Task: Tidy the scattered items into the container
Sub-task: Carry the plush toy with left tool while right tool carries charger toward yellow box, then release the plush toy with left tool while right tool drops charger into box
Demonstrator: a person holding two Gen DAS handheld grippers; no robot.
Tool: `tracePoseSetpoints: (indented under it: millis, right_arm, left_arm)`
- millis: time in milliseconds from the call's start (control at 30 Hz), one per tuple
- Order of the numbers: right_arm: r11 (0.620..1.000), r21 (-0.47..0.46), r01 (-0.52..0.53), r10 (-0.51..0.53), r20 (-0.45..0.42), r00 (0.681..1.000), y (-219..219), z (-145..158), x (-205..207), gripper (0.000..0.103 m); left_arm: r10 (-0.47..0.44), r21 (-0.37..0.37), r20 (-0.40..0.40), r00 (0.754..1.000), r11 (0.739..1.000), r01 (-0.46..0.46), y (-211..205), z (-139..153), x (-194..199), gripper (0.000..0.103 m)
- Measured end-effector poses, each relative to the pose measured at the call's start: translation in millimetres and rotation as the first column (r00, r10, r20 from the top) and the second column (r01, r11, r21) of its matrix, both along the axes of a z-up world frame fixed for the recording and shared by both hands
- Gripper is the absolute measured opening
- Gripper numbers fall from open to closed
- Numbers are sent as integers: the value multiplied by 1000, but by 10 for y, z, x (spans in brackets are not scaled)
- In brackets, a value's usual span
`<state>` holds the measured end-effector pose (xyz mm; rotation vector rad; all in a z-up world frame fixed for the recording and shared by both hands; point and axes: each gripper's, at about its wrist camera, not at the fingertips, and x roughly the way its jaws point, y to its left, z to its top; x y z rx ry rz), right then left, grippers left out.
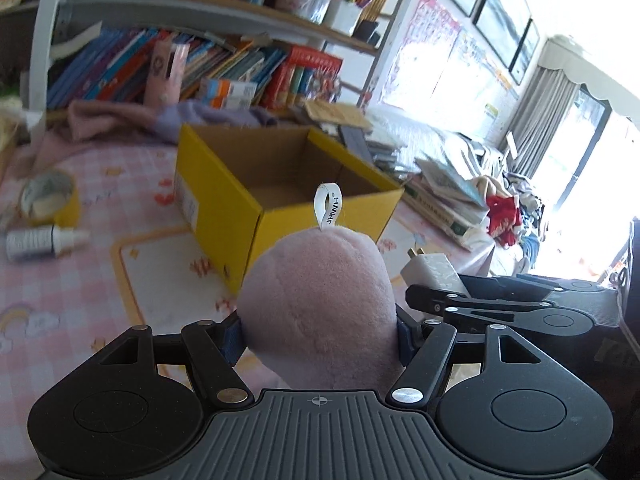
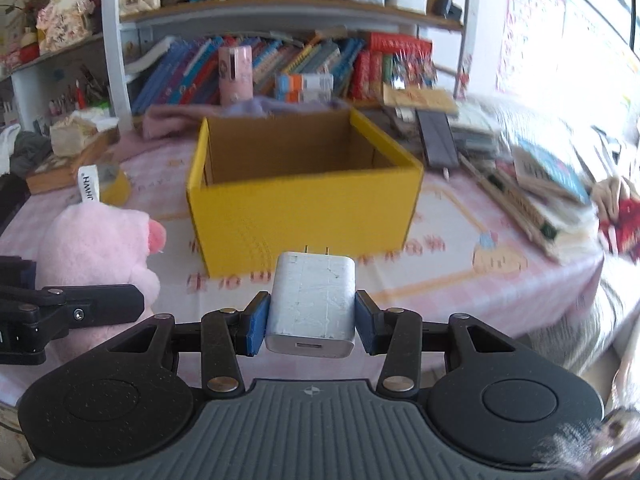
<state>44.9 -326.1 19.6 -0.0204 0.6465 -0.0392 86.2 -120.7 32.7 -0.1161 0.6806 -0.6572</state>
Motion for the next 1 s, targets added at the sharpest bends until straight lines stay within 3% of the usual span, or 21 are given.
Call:
tracePoseSetpoints:
  millis: [200, 367, 600, 733, 900, 1000]
  right_arm:
    - [999, -40, -16, 22, 134, 991, -241, 267, 256, 42]
    - [998, -30, -53, 56, 121, 991, -514, 359, 688, 42]
    - [980, -56, -189, 193, 94, 977, -737, 372, 1397, 42]
    - [942, -101, -320, 326, 53, 944, -777, 303, 1869, 42]
    - [854, -190, -484, 488, -32, 872, -775, 132, 2443, 42]
    - [805, -206, -557, 549, -99, 830, -733, -22, 2733, 42]
  left_arm:
    - [-34, -38, 117, 993, 999, 39, -211, 277, 293, 69]
    - [-12, -20, 147, 989, 1000, 15, -437, 348, 624, 69]
    - [100, 0, 136, 986, 995, -101, -660, 346, 1124, 70]
    - [125, 123, 150, 981, 982, -144, -841, 255, 1469, 70]
    - [131, 255, 144, 981, 953, -165, -964, 166, 1919, 70]
    - [134, 331, 102, 986, 930, -161, -984, 31, 2185, 71]
